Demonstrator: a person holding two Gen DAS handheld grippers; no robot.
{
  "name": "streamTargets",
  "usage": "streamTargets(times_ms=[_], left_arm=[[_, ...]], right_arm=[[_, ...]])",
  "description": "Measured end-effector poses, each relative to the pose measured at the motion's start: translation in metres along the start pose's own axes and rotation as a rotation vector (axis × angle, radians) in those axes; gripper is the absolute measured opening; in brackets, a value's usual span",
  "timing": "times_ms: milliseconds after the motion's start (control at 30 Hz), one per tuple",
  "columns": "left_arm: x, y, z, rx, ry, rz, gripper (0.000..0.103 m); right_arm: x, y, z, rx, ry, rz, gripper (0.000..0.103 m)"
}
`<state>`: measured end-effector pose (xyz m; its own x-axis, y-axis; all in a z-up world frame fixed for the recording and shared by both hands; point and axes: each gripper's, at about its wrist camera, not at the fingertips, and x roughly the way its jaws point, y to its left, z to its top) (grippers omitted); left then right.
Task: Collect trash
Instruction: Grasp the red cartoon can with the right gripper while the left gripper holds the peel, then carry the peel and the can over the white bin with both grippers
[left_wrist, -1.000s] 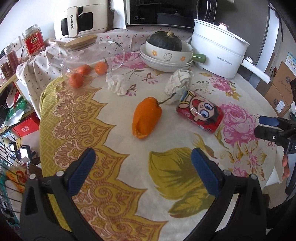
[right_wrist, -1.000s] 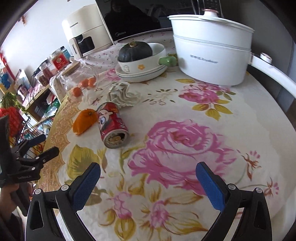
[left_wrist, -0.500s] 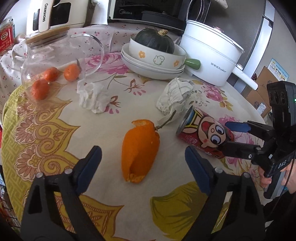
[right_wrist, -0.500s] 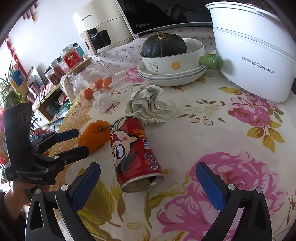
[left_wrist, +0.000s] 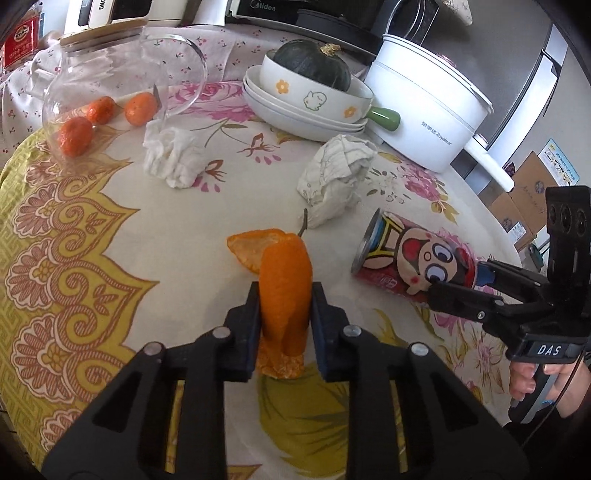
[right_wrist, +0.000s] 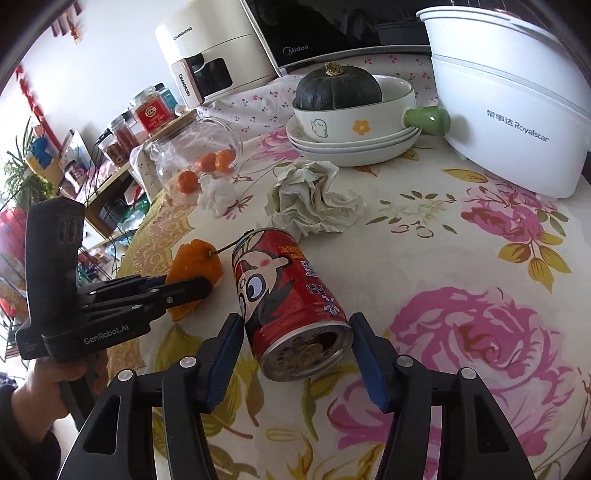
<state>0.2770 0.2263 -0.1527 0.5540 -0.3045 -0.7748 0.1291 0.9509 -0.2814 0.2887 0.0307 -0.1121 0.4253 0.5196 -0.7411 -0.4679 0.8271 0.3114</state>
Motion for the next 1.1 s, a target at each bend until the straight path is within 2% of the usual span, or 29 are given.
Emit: streamTargets(times_ms=[100, 300, 667, 967, 1100], left_arm=[[-0.007, -0.013, -0.008, 0.001, 0.026, 0.022, 0.023], [-0.031, -0.048, -0.021, 0.026, 0.026, 0.064, 0.023], [-0.058, -0.098, -0.048, 0.046, 0.032, 0.037, 0.023], [-0.069, -0.126, -0.062, 0.03, 0.02, 0.011, 0.022], [-0.066, -0.138, -0.068, 0.044, 0.024, -0.005, 0.022]], right_arm=[[-0.023, 0.001, -0.007, -0.005, -0.007, -0.011, 0.059], [-0.068, -0.006, -0.023, 0.005, -0.004, -0.067, 0.058], [-0.134, -0.033, -0.062, 0.039, 0.002, -0.161, 0.055], [-0.177, -0.054, -0.085, 0.046, -0.023, -0.18, 0.055], [-0.185, -0.066, -0.095, 0.082, 0.0, -0.193, 0.055]])
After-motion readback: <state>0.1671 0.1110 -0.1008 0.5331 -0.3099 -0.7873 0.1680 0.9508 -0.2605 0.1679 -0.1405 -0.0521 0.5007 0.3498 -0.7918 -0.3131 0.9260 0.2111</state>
